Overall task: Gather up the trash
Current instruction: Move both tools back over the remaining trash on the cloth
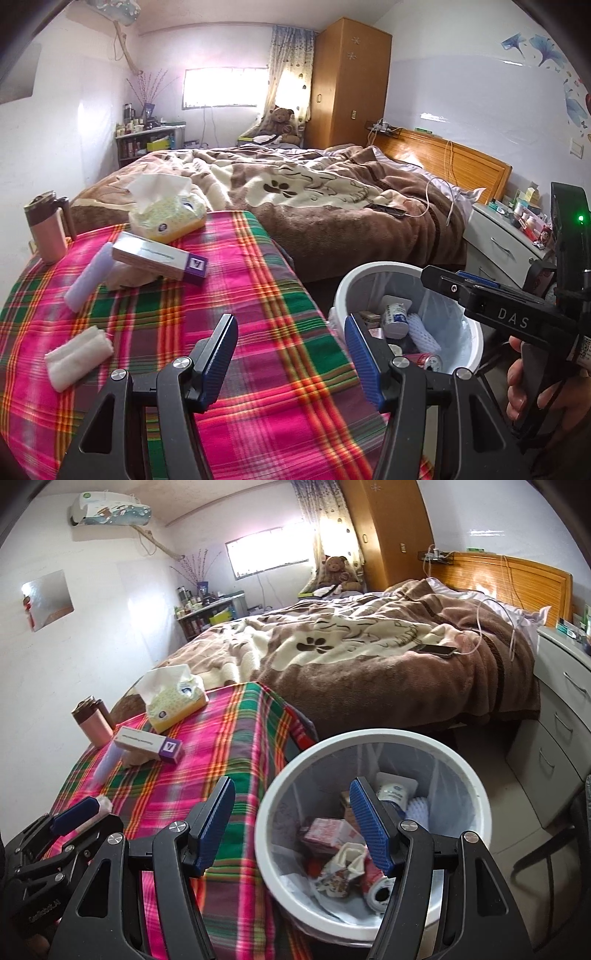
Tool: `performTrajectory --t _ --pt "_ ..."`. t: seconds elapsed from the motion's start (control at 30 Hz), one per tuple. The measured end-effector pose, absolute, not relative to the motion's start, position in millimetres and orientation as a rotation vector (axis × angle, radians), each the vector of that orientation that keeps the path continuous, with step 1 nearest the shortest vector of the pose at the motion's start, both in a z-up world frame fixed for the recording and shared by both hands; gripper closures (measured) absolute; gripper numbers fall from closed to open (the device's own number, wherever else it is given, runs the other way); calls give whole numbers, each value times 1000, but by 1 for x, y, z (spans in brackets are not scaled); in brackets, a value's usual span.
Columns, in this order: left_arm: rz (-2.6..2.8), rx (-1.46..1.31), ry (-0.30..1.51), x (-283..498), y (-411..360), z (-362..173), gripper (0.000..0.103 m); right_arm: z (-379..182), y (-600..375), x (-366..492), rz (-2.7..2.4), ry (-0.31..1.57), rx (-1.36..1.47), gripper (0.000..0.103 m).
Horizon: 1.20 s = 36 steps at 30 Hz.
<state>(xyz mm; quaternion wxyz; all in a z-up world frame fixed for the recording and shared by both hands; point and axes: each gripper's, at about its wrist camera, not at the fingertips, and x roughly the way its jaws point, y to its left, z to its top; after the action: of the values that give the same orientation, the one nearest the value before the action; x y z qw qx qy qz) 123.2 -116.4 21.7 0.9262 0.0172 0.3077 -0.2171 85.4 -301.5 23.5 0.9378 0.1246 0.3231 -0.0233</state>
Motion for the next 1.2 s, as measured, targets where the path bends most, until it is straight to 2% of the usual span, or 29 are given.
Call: performTrajectory --t 0.67,1.13,1.2 --pt "-263 -30 646 150 14 14 43 19 -213 129 139 669 150 37" --pt "-214 -18 733 185 76 -16 40 0 -162 181 254 721 52 36" --pt "-230 -4 755 191 79 -23 39 -2 -156 189 272 724 47 31"
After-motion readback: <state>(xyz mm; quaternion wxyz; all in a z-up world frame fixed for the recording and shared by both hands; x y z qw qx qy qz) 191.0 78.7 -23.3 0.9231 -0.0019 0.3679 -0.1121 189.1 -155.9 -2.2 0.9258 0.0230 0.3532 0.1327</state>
